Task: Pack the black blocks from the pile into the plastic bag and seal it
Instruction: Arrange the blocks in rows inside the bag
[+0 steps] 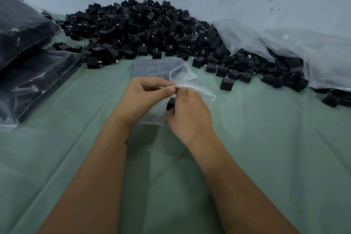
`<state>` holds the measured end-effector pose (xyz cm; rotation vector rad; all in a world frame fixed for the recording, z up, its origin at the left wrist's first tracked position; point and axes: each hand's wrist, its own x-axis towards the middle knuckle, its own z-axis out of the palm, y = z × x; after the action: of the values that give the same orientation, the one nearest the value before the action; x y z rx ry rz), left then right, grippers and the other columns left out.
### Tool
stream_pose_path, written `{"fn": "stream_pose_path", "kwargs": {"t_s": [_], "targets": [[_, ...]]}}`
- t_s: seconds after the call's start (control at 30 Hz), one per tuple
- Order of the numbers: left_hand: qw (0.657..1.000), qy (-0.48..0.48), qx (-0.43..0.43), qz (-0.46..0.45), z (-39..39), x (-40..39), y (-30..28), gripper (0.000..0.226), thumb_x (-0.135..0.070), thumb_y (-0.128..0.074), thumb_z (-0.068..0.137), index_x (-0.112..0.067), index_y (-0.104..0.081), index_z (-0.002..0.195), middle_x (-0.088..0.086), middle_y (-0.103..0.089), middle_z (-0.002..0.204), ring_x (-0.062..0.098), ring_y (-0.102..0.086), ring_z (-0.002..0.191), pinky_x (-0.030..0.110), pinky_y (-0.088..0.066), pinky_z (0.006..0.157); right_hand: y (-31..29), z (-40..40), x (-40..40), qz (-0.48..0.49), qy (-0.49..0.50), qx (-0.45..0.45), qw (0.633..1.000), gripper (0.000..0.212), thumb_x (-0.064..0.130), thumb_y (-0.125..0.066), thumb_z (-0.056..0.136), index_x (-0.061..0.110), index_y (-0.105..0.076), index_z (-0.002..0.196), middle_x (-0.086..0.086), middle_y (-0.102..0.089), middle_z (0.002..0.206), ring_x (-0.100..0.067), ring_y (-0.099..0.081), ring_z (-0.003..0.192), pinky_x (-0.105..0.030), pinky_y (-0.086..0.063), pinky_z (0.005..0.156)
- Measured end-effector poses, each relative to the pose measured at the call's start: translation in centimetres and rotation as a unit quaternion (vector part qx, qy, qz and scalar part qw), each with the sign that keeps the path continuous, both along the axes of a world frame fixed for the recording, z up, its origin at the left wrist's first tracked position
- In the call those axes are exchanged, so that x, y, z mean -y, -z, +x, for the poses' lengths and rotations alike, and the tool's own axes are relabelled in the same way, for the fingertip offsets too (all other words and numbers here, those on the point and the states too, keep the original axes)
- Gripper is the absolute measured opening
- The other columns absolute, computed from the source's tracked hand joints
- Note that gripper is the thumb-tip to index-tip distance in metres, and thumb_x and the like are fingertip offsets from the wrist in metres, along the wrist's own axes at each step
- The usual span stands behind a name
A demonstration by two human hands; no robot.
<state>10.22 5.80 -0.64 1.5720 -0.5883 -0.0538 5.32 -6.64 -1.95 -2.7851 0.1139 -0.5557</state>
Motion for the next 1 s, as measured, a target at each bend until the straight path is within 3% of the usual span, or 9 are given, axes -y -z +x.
{"fn": "stream_pose_path", "kwargs": {"t_s": [0.13, 0.23, 0.3, 0.37, 0.57, 0.7, 0.83, 0.93, 1.0], "targets": [[0.999, 0.036, -0.007, -0.007, -0.2, -0.2, -0.1, 0.011, -0.024, -0.071, 0.083, -0.024, -0.08, 0.09, -0.001, -0.077, 0.093, 0.007, -0.069, 0.089, 0.014, -0.05, 0.078, -0.3, -0.1, 0.3, 0.038, 0.005, -0.053, 0.998, 0.022, 0.025, -0.046, 0.096, 0.02, -0.059, 0.112, -0.001, -0.061, 0.11, -0.021, -0.056, 0.102, -0.031, -0.045, 0.075], [0.999, -0.017, -0.033, -0.015, 0.3, -0.6, 0.0, 0.036, -0.054, -0.051, 0.084, -0.031, -0.079, 0.088, 0.0, -0.076, 0.097, 0.012, -0.066, 0.087, 0.027, -0.046, 0.083, -0.4, -0.6, 0.3, 0.054, 0.006, -0.04, 0.998, 0.023, 0.028, -0.044, 0.095, 0.019, -0.052, 0.075, 0.003, -0.057, 0.08, -0.019, -0.054, 0.076, -0.027, -0.034, 0.058], [0.994, -0.079, -0.056, -0.047, 0.7, -0.8, 0.1, 0.044, -0.053, -0.043, 0.088, -0.028, -0.078, 0.087, 0.001, -0.076, 0.094, 0.012, -0.065, 0.085, 0.035, -0.044, 0.085, -0.5, -0.8, 0.0, 0.089, -0.002, -0.035, 0.995, 0.033, 0.024, -0.048, 0.09, 0.017, -0.041, 0.058, 0.002, -0.046, 0.061, -0.019, -0.047, 0.06, -0.027, -0.027, 0.05], [0.983, -0.158, -0.074, -0.061, 0.9, -0.8, 0.3, 0.043, -0.045, -0.039, 0.094, -0.026, -0.076, 0.084, 0.0, -0.076, 0.087, 0.008, -0.065, 0.08, 0.037, -0.043, 0.086, -0.6, -0.8, -0.3, 0.096, -0.014, -0.047, 0.994, 0.035, 0.022, -0.049, 0.087, 0.016, -0.037, 0.055, -0.001, -0.042, 0.057, -0.021, -0.044, 0.058, -0.027, -0.028, 0.053], [0.956, -0.255, -0.127, -0.076, 1.4, -0.7, 0.4, 0.041, -0.031, -0.039, 0.1, -0.023, -0.073, 0.079, -0.008, -0.073, 0.072, 0.002, -0.06, 0.07, 0.029, -0.042, 0.081, -1.0, -0.8, -0.1, 0.086, -0.004, -0.024, 0.996, 0.027, 0.018, -0.042, 0.092, 0.012, -0.045, 0.066, -0.005, -0.055, 0.076, -0.024, -0.051, 0.074, -0.031, -0.038, 0.066], [0.951, -0.264, -0.137, -0.086, 1.7, -0.7, 0.6, 0.04, -0.029, -0.039, 0.1, -0.02, -0.072, 0.079, -0.007, -0.072, 0.069, 0.0, -0.06, 0.066, 0.023, -0.04, 0.072, -1.0, -0.8, 0.2, 0.108, 0.0, -0.031, 0.994, 0.028, 0.019, -0.045, 0.087, 0.012, -0.044, 0.061, -0.004, -0.052, 0.066, -0.024, -0.05, 0.067, -0.031, -0.034, 0.06], [0.948, -0.268, -0.143, -0.093, 1.7, -0.7, 0.6, 0.039, -0.027, -0.04, 0.1, -0.019, -0.072, 0.079, -0.007, -0.071, 0.068, -0.002, -0.059, 0.062, 0.019, -0.039, 0.068, -0.8, -0.7, 0.2, 0.077, -0.028, -0.06, 0.995, 0.03, 0.021, -0.044, 0.09, 0.015, -0.043, 0.06, -0.002, -0.05, 0.067, -0.024, -0.051, 0.072, -0.032, -0.04, 0.066], [0.948, -0.27, -0.139, -0.09, 1.6, -0.6, 0.6, 0.039, -0.028, -0.04, 0.099, -0.02, -0.072, 0.078, -0.007, -0.071, 0.068, -0.002, -0.059, 0.062, 0.019, -0.039, 0.068, -0.5, -0.6, 0.0, 0.078, -0.046, -0.066, 0.994, 0.015, 0.023, -0.044, 0.091, 0.014, -0.055, 0.088, -0.004, -0.057, 0.086, -0.024, -0.053, 0.083, -0.036, -0.047, 0.078], [0.949, -0.271, -0.138, -0.088, 1.6, -0.6, 0.6, 0.039, -0.028, -0.04, 0.099, -0.02, -0.072, 0.077, -0.006, -0.071, 0.068, -0.001, -0.06, 0.063, 0.021, -0.04, 0.07, -0.3, -0.6, 0.0, 0.061, -0.051, -0.081, 0.994, 0.023, 0.026, -0.044, 0.092, 0.017, -0.053, 0.111, -0.004, -0.057, 0.105, -0.024, -0.052, 0.093, -0.039, -0.048, 0.084]]}}
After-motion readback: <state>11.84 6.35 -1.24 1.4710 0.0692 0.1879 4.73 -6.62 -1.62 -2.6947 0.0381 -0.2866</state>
